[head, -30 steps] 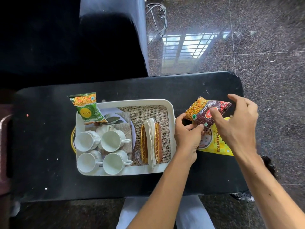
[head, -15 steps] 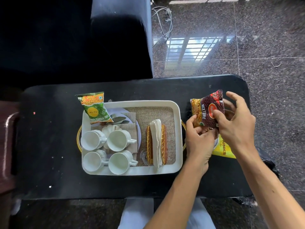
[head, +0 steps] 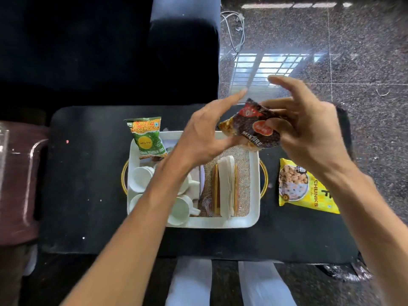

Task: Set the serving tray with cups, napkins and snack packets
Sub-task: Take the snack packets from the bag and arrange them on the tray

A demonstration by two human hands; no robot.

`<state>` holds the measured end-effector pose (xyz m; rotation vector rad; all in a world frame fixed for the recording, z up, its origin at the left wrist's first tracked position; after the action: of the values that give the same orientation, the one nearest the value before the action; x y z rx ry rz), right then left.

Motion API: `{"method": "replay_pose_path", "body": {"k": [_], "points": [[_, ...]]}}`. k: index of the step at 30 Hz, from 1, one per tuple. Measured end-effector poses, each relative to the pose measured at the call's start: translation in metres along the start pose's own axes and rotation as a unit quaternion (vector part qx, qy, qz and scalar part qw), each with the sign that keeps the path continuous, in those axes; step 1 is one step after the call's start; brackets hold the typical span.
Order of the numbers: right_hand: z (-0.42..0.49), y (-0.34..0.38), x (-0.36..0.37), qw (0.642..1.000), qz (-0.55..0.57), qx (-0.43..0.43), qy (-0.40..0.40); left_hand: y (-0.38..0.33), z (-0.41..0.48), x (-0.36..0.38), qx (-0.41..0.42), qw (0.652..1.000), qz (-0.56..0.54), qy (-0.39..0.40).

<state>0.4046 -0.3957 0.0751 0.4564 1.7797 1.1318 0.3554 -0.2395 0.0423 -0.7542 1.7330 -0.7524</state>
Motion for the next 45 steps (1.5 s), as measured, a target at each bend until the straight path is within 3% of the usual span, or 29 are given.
{"method": "replay_pose_path", "body": {"k": [3,6,12,20,29,33,45], "points": [[0.015,0.018,0.026,0.998,0.001,-0.028,0.054,0.017,-0.004,-0.012,-0.001,1.000,-0.002,0.015],[0.026,0.023,0.047,0.997,0.025,-0.030,0.068,0.043,-0.017,-0.026,-0.011,0.998,-0.051,-0.026],[0.022,-0.012,0.087,0.988,0.091,0.094,0.075,0.104,-0.049,-0.029,-0.109,0.978,-0.141,-0.106],[0.019,-0.037,0.128,0.987,0.062,0.140,0.049,0.134,-0.059,-0.007,-0.188,0.968,-0.123,-0.107],[0.025,-0.060,0.140,0.982,0.042,0.186,0.009,0.138,-0.053,-0.013,-0.188,0.963,-0.094,-0.169],[0.029,-0.067,0.145,0.978,-0.010,0.208,0.007,0.146,-0.051,-0.010,-0.210,0.957,-0.111,-0.167],[0.043,-0.072,0.148,0.976,-0.003,0.215,0.020,0.148,-0.050,-0.012,-0.237,0.946,-0.144,-0.166]]}}
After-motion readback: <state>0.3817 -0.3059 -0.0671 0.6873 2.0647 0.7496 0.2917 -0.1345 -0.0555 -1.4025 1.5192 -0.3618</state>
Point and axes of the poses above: each hand's wrist, its own z-axis towards the middle knuckle, its own x-axis out of the palm, y = z × x, the point moved 9 cm from there along z, towards the middle knuckle, and after that the axes turned 7 degrees about y, right-handed, at the moved point
